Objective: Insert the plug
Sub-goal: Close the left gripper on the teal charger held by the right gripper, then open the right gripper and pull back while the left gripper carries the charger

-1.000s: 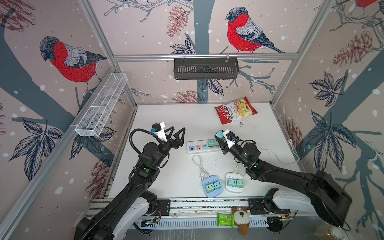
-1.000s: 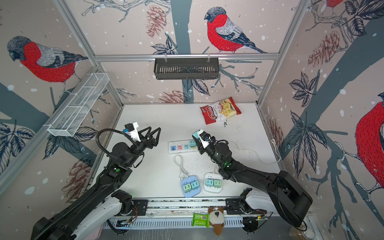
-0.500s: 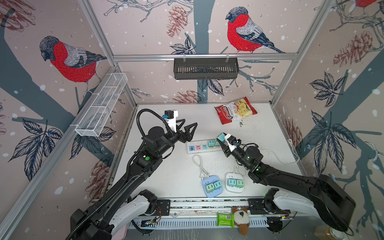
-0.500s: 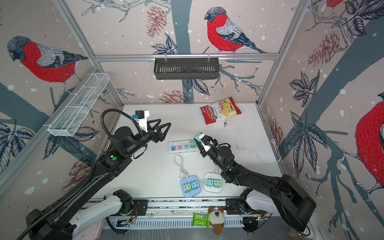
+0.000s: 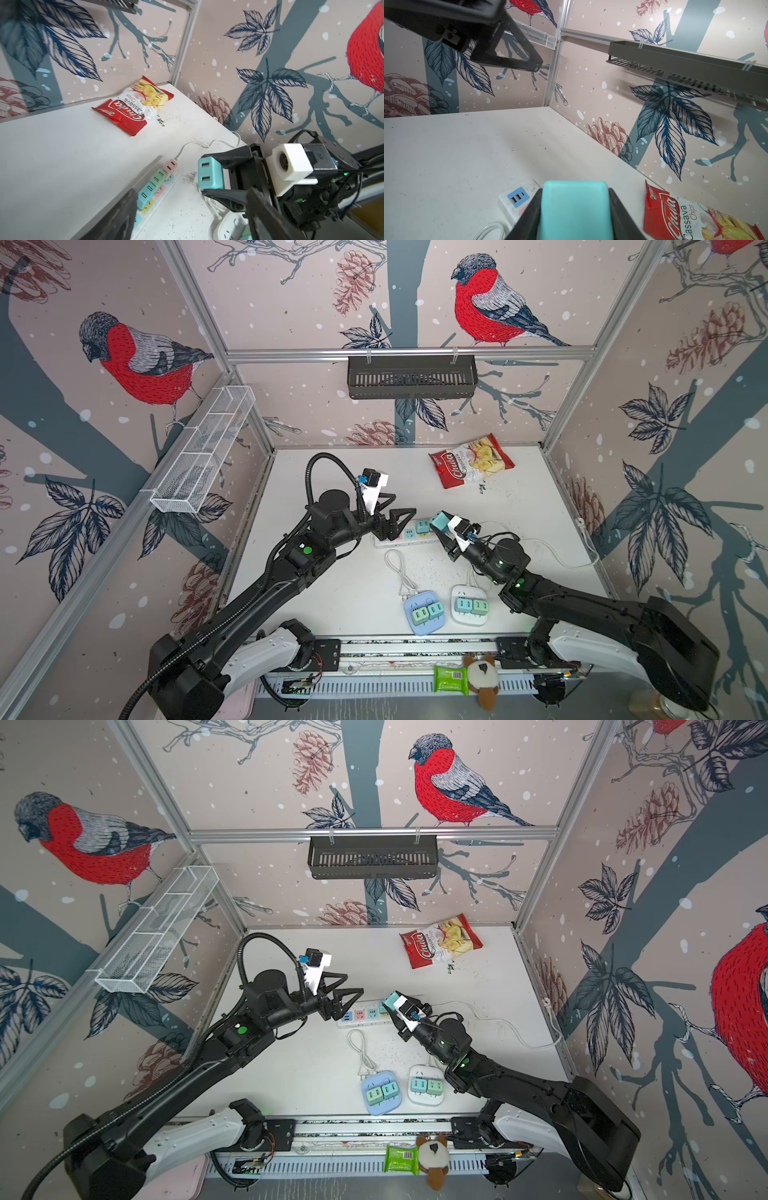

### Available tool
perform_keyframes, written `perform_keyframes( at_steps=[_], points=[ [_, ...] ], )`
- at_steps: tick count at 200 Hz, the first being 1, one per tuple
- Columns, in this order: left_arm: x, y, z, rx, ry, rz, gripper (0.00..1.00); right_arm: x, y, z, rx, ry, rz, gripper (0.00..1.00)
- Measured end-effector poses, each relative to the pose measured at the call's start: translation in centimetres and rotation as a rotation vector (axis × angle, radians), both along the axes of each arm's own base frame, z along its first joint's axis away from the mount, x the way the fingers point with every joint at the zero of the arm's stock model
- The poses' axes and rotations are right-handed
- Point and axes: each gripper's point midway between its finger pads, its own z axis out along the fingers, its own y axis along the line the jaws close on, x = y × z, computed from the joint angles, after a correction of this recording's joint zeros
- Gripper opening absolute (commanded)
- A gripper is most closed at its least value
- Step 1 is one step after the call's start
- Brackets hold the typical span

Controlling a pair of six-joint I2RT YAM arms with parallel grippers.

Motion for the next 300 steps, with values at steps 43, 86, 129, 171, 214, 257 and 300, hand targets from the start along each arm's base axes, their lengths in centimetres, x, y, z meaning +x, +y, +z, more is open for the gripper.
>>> perform_keyframes(
  at_steps=[43, 86, 129, 171, 214, 257, 300],
  points=[
    [-0.9, -2.7, -1.3, 0.069, 0.011, -0.070, 0.81, -1.5, 0.0, -0.1, -0.014, -0.036, 0.038, 0.04],
    [-1.1, -4.6, -2.6, 0.117, 0.031, -0.114, 0.80, -3.0, 0.6, 0.0, -0.027, -0.070, 0.092, 0.04],
    [-1.6, -6.0, -4.8, 0.176, 0.080, -0.185, 0.78, -3.8, 1.0, 0.1, -0.033, -0.088, 0.116, 0.04],
    [-2.0, -6.8, -5.1, 0.189, 0.096, -0.240, 0.73, -4.2, -0.1, 0.5, -0.016, -0.122, 0.093, 0.04],
    [-2.5, -8.3, -5.9, 0.197, 0.134, -0.313, 0.62, -4.7, -0.6, 0.6, -0.003, -0.135, 0.096, 0.04],
    [-3.4, -9.4, -6.8, 0.214, 0.168, -0.373, 0.51, -4.7, -0.6, 0.4, -0.008, -0.130, 0.097, 0.04],
    [-4.1, -10.1, -7.1, 0.226, 0.171, -0.418, 0.32, -4.6, -0.6, 0.4, -0.006, -0.130, 0.093, 0.05]
  ],
)
